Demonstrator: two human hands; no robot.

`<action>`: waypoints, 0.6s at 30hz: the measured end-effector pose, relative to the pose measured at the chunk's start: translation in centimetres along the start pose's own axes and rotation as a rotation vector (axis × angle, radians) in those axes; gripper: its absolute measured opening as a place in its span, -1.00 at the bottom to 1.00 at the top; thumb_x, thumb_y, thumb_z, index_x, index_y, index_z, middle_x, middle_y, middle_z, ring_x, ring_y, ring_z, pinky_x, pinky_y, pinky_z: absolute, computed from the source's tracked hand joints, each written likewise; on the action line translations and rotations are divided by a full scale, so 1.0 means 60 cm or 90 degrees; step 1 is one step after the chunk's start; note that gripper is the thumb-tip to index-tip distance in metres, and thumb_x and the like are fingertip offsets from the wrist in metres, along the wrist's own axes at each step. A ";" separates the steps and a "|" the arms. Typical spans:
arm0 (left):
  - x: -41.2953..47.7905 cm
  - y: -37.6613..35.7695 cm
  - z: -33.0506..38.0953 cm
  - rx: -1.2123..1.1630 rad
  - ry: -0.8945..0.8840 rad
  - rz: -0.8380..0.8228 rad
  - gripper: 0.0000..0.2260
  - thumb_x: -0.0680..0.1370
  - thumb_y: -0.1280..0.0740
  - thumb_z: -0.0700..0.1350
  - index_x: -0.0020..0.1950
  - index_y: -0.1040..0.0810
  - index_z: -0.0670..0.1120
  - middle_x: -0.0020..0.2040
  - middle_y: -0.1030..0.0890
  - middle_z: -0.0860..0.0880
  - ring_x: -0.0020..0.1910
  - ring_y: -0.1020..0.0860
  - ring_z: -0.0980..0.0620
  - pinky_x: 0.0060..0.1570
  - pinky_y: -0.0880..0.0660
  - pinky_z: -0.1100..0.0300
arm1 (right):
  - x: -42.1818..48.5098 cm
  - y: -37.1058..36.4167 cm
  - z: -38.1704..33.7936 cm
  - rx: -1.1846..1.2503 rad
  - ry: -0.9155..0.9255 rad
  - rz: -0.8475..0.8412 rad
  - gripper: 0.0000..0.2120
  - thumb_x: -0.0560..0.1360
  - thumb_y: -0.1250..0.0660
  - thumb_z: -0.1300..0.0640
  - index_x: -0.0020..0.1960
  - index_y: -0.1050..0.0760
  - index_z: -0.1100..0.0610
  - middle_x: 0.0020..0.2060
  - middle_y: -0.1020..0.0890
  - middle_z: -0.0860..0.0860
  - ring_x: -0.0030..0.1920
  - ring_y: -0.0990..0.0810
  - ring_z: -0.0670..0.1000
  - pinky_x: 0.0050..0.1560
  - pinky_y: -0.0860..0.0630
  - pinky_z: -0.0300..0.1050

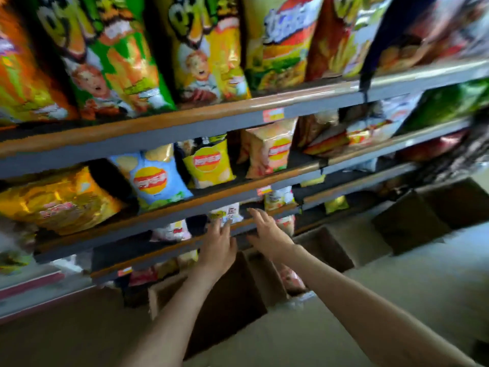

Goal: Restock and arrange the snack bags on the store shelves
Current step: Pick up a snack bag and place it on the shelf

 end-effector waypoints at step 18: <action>0.227 -0.426 0.397 0.072 0.052 -0.324 -0.52 0.61 -0.16 0.00 0.51 -0.17 -0.05 0.49 -0.17 -0.03 0.41 -0.28 -0.09 0.28 -0.37 -0.05 | -0.162 0.189 0.697 0.004 -0.328 -0.011 -0.27 0.52 -0.23 0.17 0.55 0.10 0.00 0.46 -0.19 0.08 0.41 -0.25 0.17 0.30 -0.38 0.10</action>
Point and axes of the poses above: each hand's wrist, its own x-axis towards the middle knuckle, its own y-axis out of the back of the hand, z = x × y, the point moved 1 cm from there along x, towards the middle knuckle
